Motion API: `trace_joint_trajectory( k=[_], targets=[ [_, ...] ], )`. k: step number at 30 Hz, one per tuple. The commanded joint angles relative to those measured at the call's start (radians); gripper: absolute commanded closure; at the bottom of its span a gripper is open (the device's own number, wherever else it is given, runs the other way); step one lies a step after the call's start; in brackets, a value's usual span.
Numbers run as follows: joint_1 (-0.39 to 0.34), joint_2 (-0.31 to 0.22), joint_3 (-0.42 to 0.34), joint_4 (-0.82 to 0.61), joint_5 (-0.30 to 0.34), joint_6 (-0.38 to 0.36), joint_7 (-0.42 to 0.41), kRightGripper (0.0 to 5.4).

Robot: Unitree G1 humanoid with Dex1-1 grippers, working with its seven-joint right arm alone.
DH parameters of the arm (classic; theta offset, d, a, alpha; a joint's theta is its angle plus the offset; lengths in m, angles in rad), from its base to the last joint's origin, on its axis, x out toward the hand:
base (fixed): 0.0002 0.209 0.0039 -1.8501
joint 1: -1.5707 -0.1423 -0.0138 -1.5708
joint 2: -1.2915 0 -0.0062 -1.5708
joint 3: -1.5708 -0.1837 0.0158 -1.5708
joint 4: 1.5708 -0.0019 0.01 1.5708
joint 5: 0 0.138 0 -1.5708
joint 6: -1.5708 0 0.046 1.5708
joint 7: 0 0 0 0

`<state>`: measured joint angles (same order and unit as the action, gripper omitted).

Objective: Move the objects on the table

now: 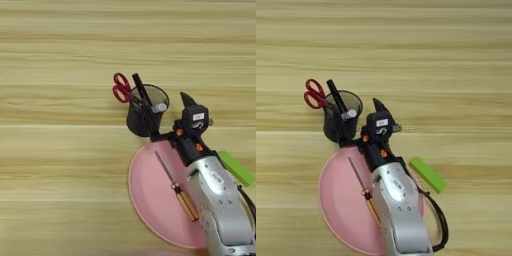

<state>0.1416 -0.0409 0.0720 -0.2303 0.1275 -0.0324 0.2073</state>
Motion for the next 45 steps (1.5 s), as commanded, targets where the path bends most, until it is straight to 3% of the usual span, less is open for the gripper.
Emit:
trace_joint_trajectory(
  k=[1, 19, 28, 37, 45],
  targets=[
    [-0.052, -0.003, -0.007, -0.03, 0.009, -0.025, 0.005, 0.01],
    [-0.028, -0.005, -0.002, -0.031, 0.012, -0.019, 0.022, 2.84],
    [-0.021, -0.005, -0.002, -0.047, 0.017, -0.028, 0.022, 3.88],
    [-0.015, -0.004, -0.002, -0.07, 0.019, -0.041, 0.02, 4.65],
    [-0.012, -0.003, -0.006, -0.085, 0.024, -0.046, 0.019, 4.65]
  ],
)
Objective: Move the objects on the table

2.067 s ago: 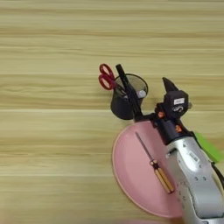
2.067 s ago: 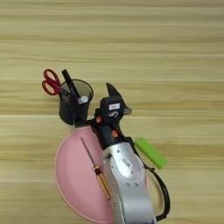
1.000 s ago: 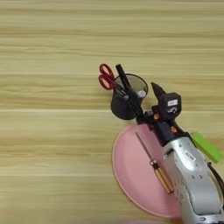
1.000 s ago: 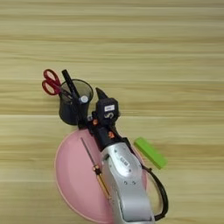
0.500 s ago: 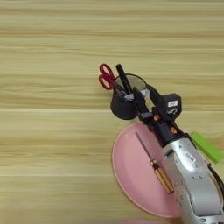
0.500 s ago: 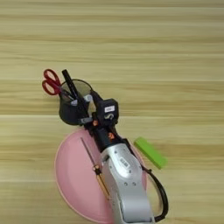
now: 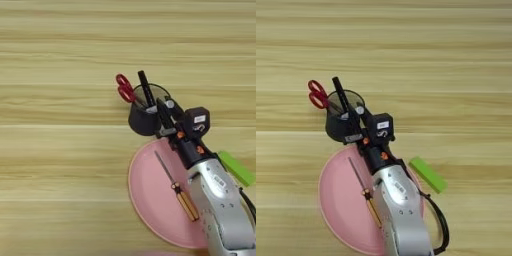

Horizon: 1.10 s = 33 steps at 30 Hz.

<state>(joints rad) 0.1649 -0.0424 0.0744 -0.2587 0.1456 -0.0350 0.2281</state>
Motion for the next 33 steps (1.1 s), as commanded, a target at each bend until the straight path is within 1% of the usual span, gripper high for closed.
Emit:
trace_joint_trajectory(
  k=[1, 13, 26, 33],
  targets=[
    [-0.035, -0.001, -0.009, -0.058, 0.006, -0.044, -0.002, 4.65],
    [-0.025, 0.001, -0.016, -0.086, 0.013, -0.054, -0.005, 4.65],
    [0.001, 0.004, -0.028, -0.144, 0.028, -0.044, -0.013, 4.66],
    [0.012, 0.005, -0.032, -0.152, 0.032, -0.047, -0.013, 4.66]
  ],
)
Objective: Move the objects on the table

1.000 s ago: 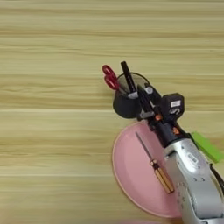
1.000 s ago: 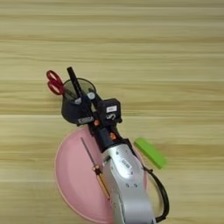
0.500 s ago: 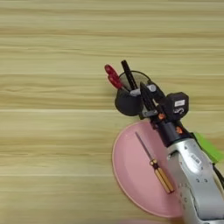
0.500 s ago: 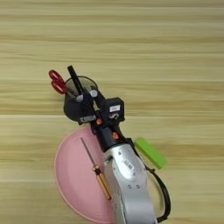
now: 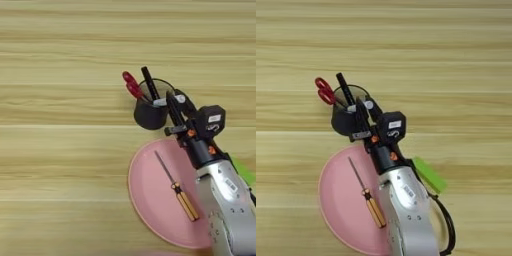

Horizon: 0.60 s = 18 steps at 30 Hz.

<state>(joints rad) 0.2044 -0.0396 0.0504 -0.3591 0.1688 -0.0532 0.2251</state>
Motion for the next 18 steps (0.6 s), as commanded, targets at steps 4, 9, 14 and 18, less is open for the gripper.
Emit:
trace_joint_trajectory(
  k=[4, 9, 14, 18],
  targets=[
    [-0.025, 0.0, -0.012, -0.053, 0.011, -0.03, -0.01, 4.66],
    [-0.023, 0.0, -0.019, -0.064, 0.009, -0.032, -0.014, 4.66],
    [-0.029, 0.0, -0.025, -0.072, 0.008, -0.035, -0.014, 4.66],
    [-0.034, 0.001, -0.027, -0.074, 0.007, -0.036, -0.015, 4.66]
  ],
)
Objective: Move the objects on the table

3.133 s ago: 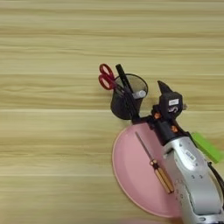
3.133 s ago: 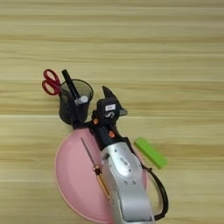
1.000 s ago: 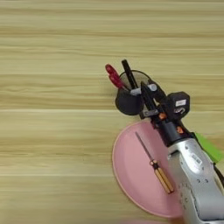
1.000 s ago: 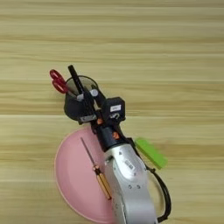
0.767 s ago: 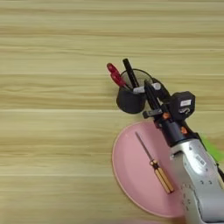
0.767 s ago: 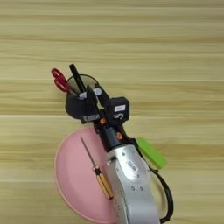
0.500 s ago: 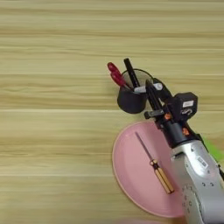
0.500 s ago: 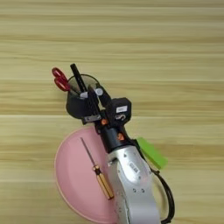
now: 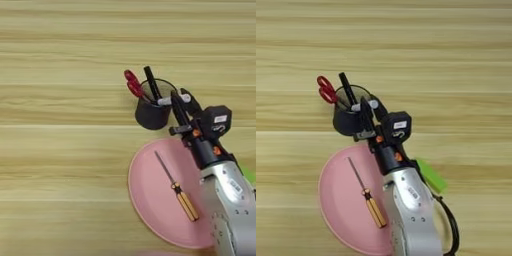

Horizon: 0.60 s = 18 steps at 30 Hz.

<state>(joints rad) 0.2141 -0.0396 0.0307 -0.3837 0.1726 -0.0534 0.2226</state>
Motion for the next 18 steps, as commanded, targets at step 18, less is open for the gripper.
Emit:
trace_joint_trajectory(
  k=[18],
  targets=[
    [-0.032, -0.009, -0.027, -0.145, 0.009, -0.018, -0.027, 4.66]
  ],
)
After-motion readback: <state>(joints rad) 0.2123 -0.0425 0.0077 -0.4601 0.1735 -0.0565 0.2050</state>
